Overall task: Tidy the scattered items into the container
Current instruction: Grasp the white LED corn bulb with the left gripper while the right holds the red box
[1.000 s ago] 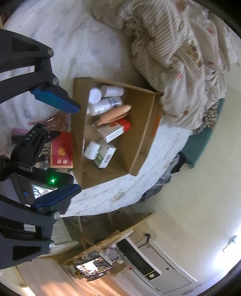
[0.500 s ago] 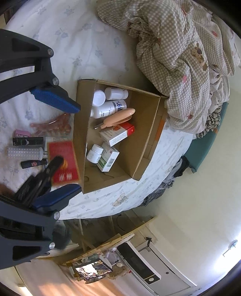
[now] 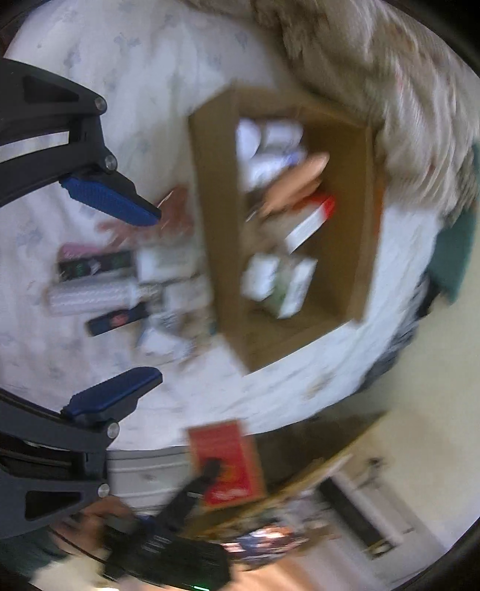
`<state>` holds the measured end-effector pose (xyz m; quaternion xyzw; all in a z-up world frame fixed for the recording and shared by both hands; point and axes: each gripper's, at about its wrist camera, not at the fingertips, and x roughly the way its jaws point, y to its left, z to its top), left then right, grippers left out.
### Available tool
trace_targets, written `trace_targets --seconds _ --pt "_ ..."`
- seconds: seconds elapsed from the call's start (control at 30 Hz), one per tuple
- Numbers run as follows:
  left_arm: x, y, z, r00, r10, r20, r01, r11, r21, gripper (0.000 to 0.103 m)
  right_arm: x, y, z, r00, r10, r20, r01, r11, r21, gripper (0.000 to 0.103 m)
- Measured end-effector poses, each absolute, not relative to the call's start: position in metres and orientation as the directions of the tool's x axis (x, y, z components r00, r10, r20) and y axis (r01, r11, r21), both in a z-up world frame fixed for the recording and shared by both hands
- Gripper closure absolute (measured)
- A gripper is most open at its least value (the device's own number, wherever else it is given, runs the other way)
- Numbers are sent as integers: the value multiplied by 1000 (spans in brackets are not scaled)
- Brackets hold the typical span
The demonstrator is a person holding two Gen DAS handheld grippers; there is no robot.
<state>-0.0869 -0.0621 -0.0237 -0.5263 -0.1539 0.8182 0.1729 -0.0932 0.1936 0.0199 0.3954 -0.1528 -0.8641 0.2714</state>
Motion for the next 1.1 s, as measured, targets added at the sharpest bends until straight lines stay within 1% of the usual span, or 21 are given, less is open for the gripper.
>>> trace_targets --seconds 0.03,0.07,0.1,0.13,0.17,0.2,0.23,0.3,0.33,0.47,0.57,0.67,0.7,0.73,0.8,0.87,0.93,1.03,1.1 --pt "-86 -51 -29 -351 445 -824 -154 -895 -418 24 -95 196 18 -541 -595 -595 335 -801 496 79" --pt "-84 -40 -33 -335 416 -845 -177 -909 -377 26 -96 197 17 -543 -597 -591 324 -798 508 79" --pt "-82 -30 -38 -320 385 -865 -201 -920 -336 30 -97 198 16 -545 -598 -588 314 -796 518 79" --pt "-80 -20 -42 -316 344 -884 -216 -933 -287 30 -98 200 15 -547 -599 -585 303 -793 529 79" --pt "-81 -15 -49 -294 334 -896 -220 -936 -276 31 -99 199 16 -550 -599 -582 298 -792 533 79" --pt "-81 -11 -56 -273 323 -906 -225 -937 -266 34 -100 201 19 -553 -602 -576 300 -789 536 79" --pt "-82 -7 -63 -251 311 -917 -229 -939 -256 40 -100 203 22 -557 -606 -568 303 -785 541 79" --pt "-83 2 -77 -208 287 -935 -239 -942 -236 48 -97 206 30 -574 -616 -540 315 -774 548 79" --pt "-83 6 -83 -187 275 -943 -245 -943 -226 49 -96 207 34 -581 -621 -526 321 -769 553 79" --pt "-87 13 -107 -120 224 -967 -238 -952 -191 50 -93 210 42 -587 -636 -501 329 -753 570 79" --pt "-88 21 -109 -140 194 -971 -270 -951 -151 50 -92 210 42 -579 -641 -504 326 -749 577 79" --pt "-87 26 -113 -135 181 -974 -287 -948 -137 50 -92 210 39 -572 -640 -513 322 -750 578 79" --pt "-87 26 -115 -123 182 -976 -286 -948 -140 52 -92 210 38 -568 -639 -518 320 -751 577 79" --pt "-86 26 -118 -110 180 -978 -288 -947 -142 58 -91 209 37 -566 -638 -521 318 -753 577 79" --pt "-83 25 -123 -83 176 -981 -294 -945 -144 63 -91 208 37 -567 -637 -522 320 -754 573 79" --pt "-83 21 -118 -92 192 -977 -294 -943 -157 65 -90 207 37 -568 -636 -522 323 -756 570 79" --pt "-84 16 -108 -125 213 -969 -284 -944 -170 72 -89 206 37 -569 -634 -524 325 -759 565 79" --pt "-80 5 -77 -224 233 -946 -270 -948 -170 72 -89 207 35 -572 -626 -530 322 -765 557 79" --pt "-77 -5 -59 -271 261 -927 -254 -948 -193 72 -90 209 32 -570 -628 -530 314 -762 566 79"
